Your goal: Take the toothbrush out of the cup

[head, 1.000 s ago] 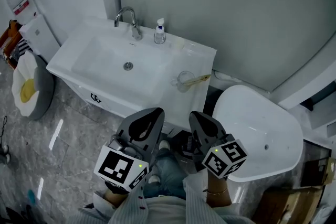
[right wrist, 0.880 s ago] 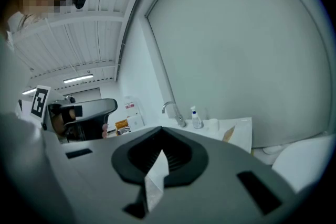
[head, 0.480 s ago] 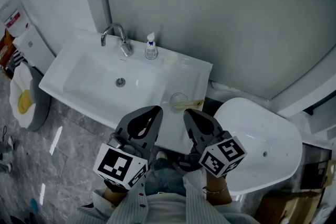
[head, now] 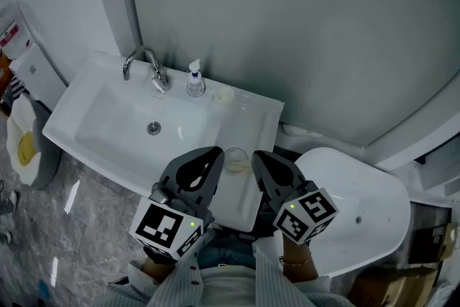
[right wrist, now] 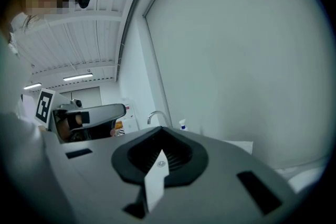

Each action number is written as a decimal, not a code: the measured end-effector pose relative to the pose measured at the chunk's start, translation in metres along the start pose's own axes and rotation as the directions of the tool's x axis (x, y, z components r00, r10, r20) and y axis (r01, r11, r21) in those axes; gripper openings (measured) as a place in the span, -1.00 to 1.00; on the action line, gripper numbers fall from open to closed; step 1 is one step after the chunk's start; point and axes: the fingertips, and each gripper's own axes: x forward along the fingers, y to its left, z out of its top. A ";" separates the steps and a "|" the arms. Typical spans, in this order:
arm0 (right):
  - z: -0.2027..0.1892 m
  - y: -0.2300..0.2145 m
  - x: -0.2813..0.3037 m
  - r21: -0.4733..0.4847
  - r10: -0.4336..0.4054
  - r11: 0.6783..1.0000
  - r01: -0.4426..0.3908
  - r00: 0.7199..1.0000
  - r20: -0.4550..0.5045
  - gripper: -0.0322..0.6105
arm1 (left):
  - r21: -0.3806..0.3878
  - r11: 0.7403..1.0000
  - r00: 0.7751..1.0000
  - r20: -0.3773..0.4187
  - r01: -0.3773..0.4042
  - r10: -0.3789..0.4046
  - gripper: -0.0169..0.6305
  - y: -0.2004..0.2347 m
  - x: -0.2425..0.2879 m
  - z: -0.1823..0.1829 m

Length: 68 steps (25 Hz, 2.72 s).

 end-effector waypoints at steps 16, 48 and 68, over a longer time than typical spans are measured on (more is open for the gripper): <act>0.006 -0.024 0.005 0.027 -0.104 0.994 0.104 0.995 -0.007 -0.86 | -0.025 0.991 0.991 -0.046 0.128 -0.129 -0.89 0.000 0.034 -0.006; -0.021 -0.059 -0.025 0.165 -0.284 0.945 0.281 0.959 -0.006 -0.86 | -0.020 0.957 0.918 -0.278 0.288 -0.283 -0.88 -0.020 0.057 -0.100; -0.048 -0.078 -0.044 0.237 -0.357 0.903 0.357 0.933 -0.046 -0.87 | 0.022 0.910 0.806 -0.475 0.413 -0.354 -0.37 -0.036 0.068 -0.184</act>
